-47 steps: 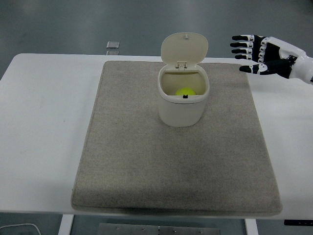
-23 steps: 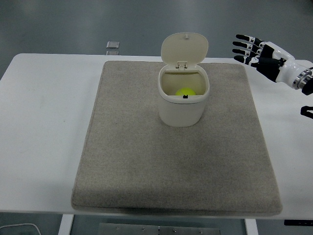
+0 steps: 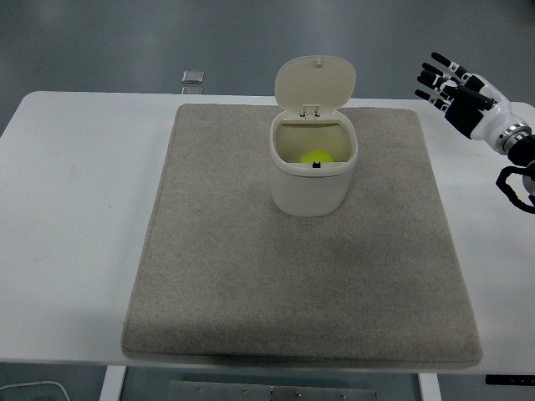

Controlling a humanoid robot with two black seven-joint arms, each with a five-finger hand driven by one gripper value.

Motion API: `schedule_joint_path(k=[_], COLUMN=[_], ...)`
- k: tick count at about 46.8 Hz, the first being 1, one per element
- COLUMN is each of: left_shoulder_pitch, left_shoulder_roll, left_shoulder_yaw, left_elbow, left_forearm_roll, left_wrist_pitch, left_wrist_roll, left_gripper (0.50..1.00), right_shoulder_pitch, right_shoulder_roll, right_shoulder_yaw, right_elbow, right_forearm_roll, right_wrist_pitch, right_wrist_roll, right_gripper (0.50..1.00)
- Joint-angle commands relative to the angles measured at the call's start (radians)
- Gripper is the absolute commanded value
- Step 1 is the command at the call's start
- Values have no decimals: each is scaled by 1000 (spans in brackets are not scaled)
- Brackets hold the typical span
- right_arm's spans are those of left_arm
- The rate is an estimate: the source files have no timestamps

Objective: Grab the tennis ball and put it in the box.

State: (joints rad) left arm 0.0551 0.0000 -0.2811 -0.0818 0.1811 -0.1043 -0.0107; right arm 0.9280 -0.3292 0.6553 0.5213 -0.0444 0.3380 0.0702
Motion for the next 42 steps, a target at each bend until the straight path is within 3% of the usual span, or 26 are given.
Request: schedule_joint_path(k=[1,7,12,42], left_shoulder_pitch=[0,0,-1,0], left_shoulder_roll=[0,0,0,0], left_shoulder_yaw=[0,0,0,0], left_elbow=[0,0,0,0], left_forearm_roll=[0,0,1,0], left_wrist_pitch=[0,0,0,0], left_wrist_roll=[0,0,0,0], left_gripper=[992,992,992,992], right_shoulder_pitch=[-1,-6,-6,-6], right_shoulder_roll=[7,12,12,6], right_shoulder_yaw=[0,0,0,3], right_elbow=[0,2,2,3], right_forearm_roll=[29,57,89,147], right_wrist_pitch=[4,7,1,12], right_wrist_roll=[-24,-98,-112,-75], right_gripper=[899,899,901,911])
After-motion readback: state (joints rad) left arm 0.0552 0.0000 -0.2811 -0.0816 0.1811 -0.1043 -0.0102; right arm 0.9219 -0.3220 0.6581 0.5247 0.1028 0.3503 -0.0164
